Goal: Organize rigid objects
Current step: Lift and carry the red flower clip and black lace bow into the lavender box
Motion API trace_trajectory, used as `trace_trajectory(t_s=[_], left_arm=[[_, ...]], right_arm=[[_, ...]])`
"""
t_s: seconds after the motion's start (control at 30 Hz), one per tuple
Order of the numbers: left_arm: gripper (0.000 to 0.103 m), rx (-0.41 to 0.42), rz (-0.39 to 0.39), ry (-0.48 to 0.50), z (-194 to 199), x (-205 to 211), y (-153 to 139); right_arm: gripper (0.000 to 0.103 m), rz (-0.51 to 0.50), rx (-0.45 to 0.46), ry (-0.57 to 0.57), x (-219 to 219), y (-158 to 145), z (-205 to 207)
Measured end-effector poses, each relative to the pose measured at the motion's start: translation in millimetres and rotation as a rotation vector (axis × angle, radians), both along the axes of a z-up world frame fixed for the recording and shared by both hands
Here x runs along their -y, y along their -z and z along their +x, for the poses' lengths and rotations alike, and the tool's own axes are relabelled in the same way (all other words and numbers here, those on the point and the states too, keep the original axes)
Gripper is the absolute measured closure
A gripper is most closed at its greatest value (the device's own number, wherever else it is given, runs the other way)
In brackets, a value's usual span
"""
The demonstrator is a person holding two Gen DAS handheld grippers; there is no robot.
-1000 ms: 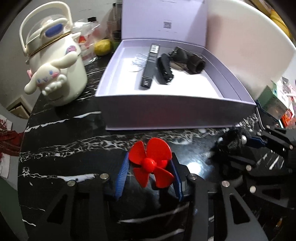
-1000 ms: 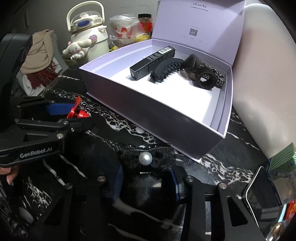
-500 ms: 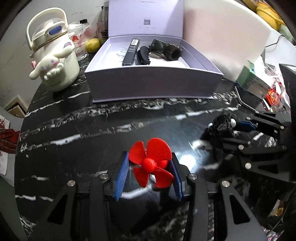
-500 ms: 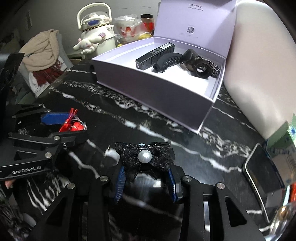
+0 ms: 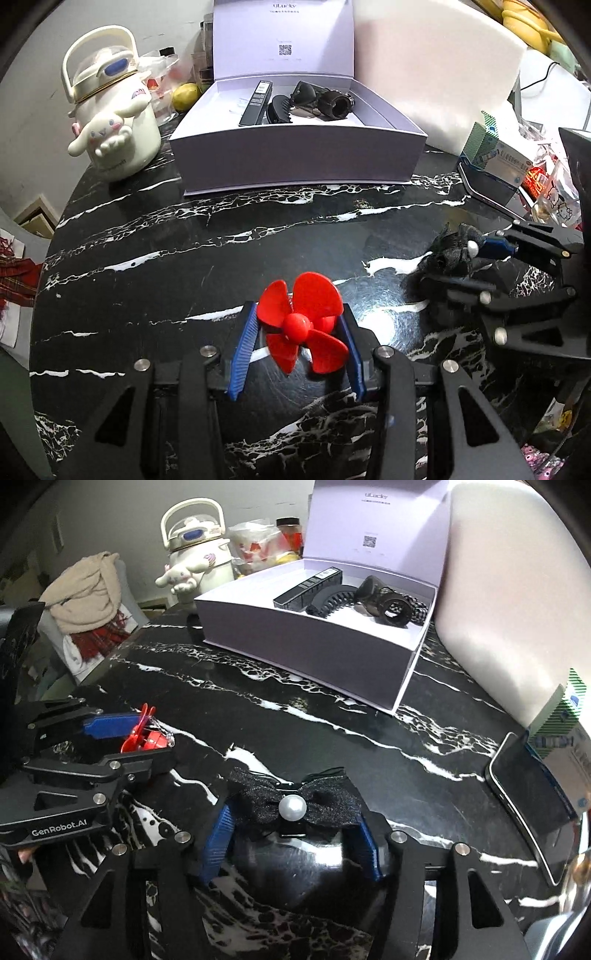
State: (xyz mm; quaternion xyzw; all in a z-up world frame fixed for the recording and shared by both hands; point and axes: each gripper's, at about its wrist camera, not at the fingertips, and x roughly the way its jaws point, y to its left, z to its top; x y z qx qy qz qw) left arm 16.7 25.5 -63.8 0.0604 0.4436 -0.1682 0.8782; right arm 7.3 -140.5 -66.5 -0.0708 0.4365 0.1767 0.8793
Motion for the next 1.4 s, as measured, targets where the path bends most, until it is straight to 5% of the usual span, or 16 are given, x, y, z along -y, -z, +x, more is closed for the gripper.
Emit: trace_trajectory(t_s=[0.13, 0.57, 1.4], left_arm=[[0.061, -0.006, -0.018, -0.001, -2, -1, -1], [0.061, -0.014, -0.034, -0.012, -12, -1, -10], [0.060, 0.118, -0.011, -0.031, -18, 0, -65]], right_arm=[[0.074, 0.001, -0.002, 0.005, 2, -1, 0], [0.074, 0.033, 0.019, -0.013, 3, -11, -10], [0.074, 0.081, 0.120, -0.034, 12, -48, -36]])
